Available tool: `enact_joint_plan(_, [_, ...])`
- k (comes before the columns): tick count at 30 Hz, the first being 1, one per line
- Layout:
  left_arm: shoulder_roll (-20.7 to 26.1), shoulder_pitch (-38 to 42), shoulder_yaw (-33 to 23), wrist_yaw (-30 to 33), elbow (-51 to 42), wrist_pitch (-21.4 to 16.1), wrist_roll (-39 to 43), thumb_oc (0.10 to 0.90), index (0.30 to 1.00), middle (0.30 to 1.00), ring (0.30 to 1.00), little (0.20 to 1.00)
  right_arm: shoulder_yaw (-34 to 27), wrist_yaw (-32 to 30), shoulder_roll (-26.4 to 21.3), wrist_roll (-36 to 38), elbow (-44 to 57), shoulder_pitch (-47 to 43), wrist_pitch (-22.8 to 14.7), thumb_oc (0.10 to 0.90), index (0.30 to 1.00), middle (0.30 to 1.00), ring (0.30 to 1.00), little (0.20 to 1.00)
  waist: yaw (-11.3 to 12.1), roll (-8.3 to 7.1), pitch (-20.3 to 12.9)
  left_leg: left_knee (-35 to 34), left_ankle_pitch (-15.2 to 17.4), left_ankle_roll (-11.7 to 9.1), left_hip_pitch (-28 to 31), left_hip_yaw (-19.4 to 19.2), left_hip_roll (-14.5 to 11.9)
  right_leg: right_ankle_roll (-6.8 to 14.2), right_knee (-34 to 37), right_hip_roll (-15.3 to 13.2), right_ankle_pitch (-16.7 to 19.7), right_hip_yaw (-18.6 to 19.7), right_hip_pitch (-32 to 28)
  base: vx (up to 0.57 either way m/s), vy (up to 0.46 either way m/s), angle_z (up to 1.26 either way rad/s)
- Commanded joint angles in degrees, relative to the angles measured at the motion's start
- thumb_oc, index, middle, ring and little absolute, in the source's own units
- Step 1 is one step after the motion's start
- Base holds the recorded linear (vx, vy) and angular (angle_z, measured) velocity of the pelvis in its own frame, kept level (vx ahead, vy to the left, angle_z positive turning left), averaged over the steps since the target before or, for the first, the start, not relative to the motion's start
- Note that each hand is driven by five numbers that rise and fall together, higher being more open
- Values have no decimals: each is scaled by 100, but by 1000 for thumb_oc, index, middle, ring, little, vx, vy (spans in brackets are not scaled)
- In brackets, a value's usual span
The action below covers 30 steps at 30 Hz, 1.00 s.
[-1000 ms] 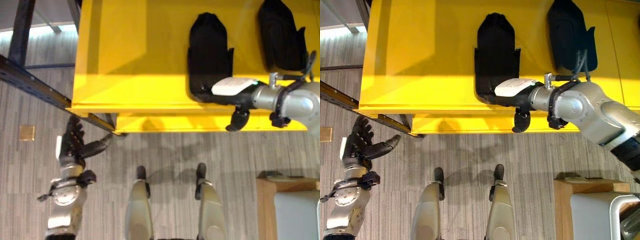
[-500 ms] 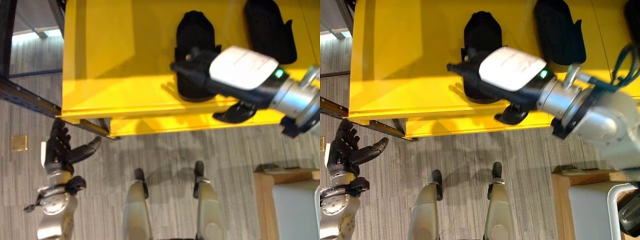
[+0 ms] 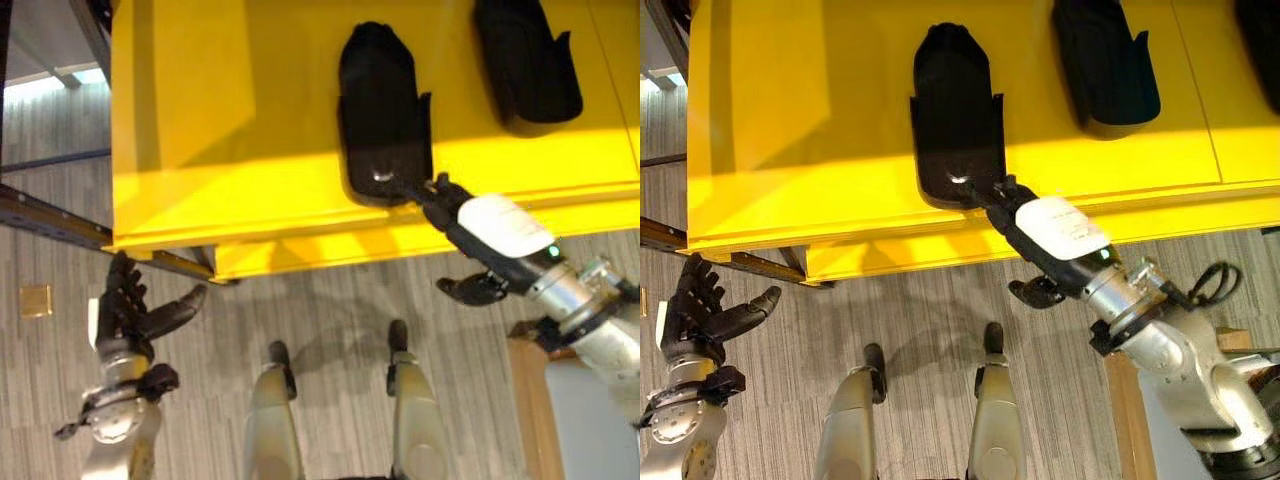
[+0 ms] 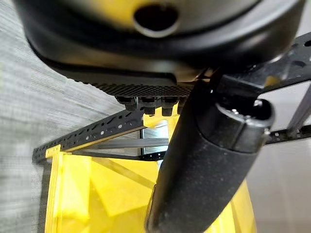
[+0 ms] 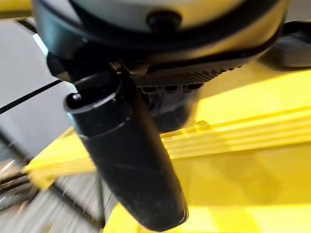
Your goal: Move parts from the plastic box to the shelf.
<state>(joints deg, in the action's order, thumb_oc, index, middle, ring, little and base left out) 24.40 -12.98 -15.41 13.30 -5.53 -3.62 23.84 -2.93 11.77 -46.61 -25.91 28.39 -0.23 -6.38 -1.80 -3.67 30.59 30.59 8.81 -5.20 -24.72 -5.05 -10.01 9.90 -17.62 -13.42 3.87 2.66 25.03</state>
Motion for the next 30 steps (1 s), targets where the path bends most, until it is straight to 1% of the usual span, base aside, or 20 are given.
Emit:
enact_joint_plan(1, [329,-334,-230,200,-627,-316,-342,900,1000,1000,1000,1000,-291,-792,98,-333,354,-400,-320,900,1000,1000,1000,1000,-65,-56,-562,-530,-524,-17,131,453,-63,-23,-355,37,180,31,69,-3,10,-9])
enact_joint_plan(2, [337,-333,-226,202,-622,-317,-345,900,1000,1000,1000,1000,-290,-799,107,-344,353,-392,-320,900,1000,1000,1000,1000,-59,-60,-562,-532,-524,-16,136,452,-62,-22,-350,36,182,30,62,-5,12,-9])
enact_joint_plan(6, [314,-297,-204,237,-560,-317,-458,900,1000,1000,1000,1000,-283,-934,407,-477,285,-173,-315,900,1000,1000,1000,1000,-110,-67,-561,-483,-508,-15,146,445,-56,-17,-316,34,193,62,28,-1,4,-3])
enact_joint_plan(12, [243,-321,-246,365,-612,-378,-502,900,1000,1000,1000,1000,-444,-1290,535,-659,443,-23,-374,900,1000,1000,1000,1000,-161,-97,-567,-468,-502,-29,170,408,-81,-7,-278,46,213,89,1,0,0,0])
enact_joint_plan(16, [230,-365,-259,411,-677,-398,-550,900,1000,1000,1000,1000,-445,-1327,563,-705,541,156,-446,900,1000,1000,1000,1000,-178,-129,-575,-467,-493,-36,198,390,-82,1,-262,52,212,103,-28,0,0,0])
enact_joint_plan(30, [196,-216,-128,537,-642,-390,-675,900,1000,1000,1000,1000,320,-1010,571,-765,159,155,-403,900,1000,1000,1000,1000,-151,-179,-563,-433,-466,-46,258,383,-87,7,-210,49,221,101,-128,0,0,0])
